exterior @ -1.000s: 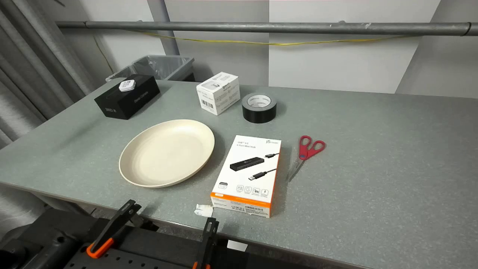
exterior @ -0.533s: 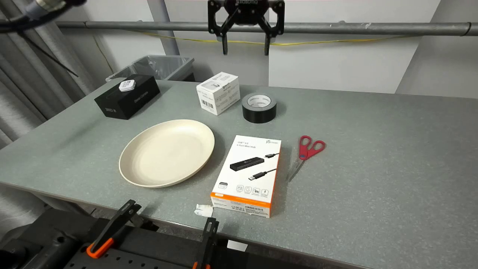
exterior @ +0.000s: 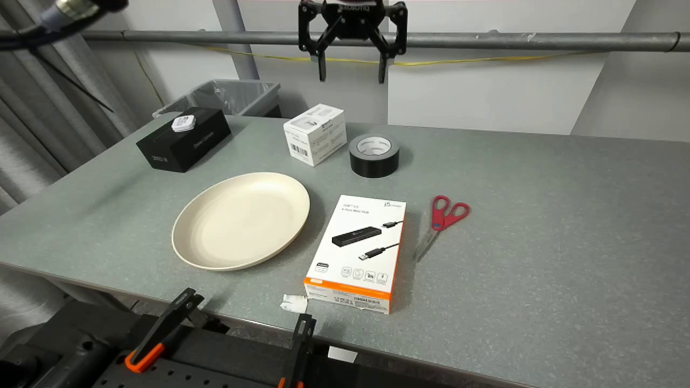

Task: Put the black masking tape on the plate

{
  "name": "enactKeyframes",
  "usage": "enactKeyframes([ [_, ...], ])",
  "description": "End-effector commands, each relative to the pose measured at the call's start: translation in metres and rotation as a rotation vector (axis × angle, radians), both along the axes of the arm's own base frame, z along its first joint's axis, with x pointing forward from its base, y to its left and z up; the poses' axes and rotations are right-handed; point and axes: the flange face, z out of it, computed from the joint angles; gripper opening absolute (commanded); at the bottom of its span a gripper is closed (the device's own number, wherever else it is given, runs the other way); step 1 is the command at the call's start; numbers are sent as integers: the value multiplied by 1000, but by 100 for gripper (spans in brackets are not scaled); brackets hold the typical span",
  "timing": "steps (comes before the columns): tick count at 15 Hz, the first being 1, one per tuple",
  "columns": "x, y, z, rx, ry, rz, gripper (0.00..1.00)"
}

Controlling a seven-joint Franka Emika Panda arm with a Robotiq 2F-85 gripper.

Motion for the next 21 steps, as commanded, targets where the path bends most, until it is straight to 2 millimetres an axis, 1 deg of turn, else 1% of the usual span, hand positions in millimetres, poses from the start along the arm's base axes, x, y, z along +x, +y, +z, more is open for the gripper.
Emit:
enactKeyframes([
  [1,3,3,-4,-2,4,-8,100],
  [5,18,19,-24,-22,-44,-20,100],
  [7,30,29,-40,-50,-83,-29,100],
  [10,48,44,-68,-89,-150,-30,100],
  [13,64,56,-102,-109,-194,-39,100],
  [16,74,59,-132,-132,-193,-61,100],
  [21,85,49,-158,-145,-152,-108,100],
])
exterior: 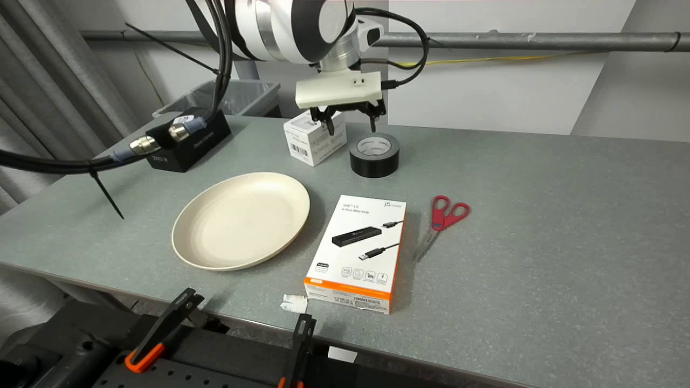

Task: Put the black masking tape on the plate

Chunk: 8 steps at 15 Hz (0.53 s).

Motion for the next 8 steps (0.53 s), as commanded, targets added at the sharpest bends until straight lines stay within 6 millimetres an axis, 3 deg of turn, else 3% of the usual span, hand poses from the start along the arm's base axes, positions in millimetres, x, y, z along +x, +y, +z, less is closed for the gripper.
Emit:
enactKeyframes([
  [1,16,-10,-14,5,8,-55,100],
  [8,20,-15,-40,28,55,-98,100],
])
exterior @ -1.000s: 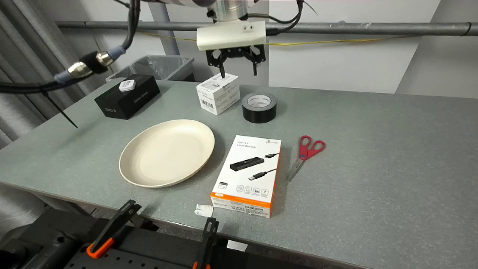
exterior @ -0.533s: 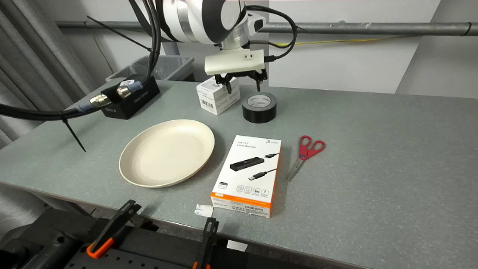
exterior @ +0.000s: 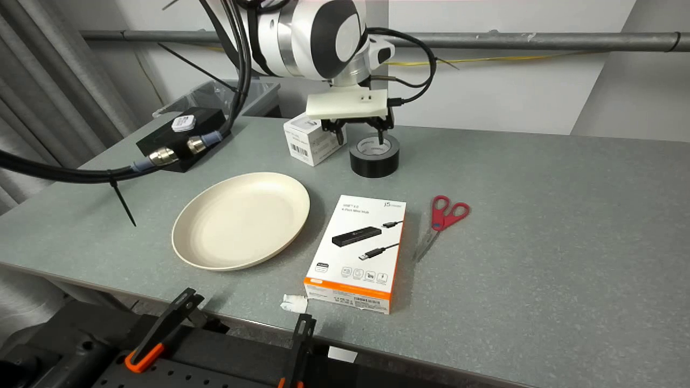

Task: Put the black masking tape on the plate

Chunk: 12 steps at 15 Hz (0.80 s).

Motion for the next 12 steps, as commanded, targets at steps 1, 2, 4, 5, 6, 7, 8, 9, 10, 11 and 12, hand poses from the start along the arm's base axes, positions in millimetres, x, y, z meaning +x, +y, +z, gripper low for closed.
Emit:
enactKeyframes([
  [1,8,2,-13,21,31,-16,100],
  [2,7,4,-16,18,33,-12,100],
  [4,6,7,-22,20,40,-5,100],
  [5,7,8,-25,24,40,-2,75],
  [6,7,8,-27,26,42,0,74],
  [7,7,8,-29,26,46,-3,67],
  [8,7,8,-29,25,44,-3,58],
  [9,8,8,-28,20,36,-3,50],
  [10,9,8,-27,19,34,-3,42],
  [11,10,7,-26,13,31,-4,35],
  [12,11,7,-25,5,25,-3,28],
])
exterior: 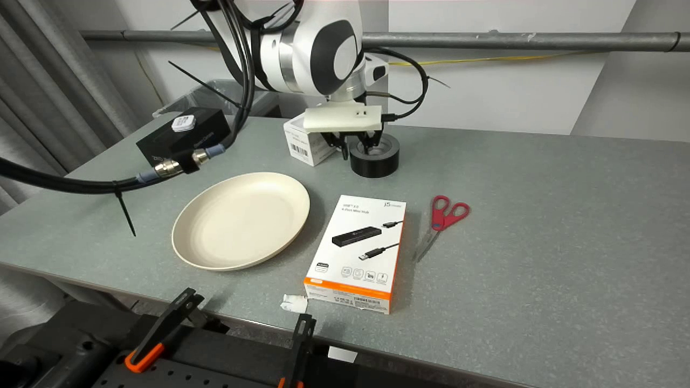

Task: Put the black masking tape on the plate

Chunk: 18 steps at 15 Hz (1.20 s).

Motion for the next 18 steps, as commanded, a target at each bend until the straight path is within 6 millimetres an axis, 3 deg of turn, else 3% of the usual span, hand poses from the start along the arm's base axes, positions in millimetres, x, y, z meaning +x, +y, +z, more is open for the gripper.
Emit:
enactKeyframes([
  [1,10,-4,5,-19,-14,-10,19],
  [3,12,-3,11,-26,-21,-6,4],
  [6,6,-1,26,-37,-24,6,6],
  [7,-4,3,39,-36,-24,27,6],
  [9,-28,14,68,-34,-21,90,6],
  [13,-76,46,101,-27,-18,248,6],
  [16,-128,81,106,-47,16,399,6],
  [18,-159,102,98,-53,36,474,6],
])
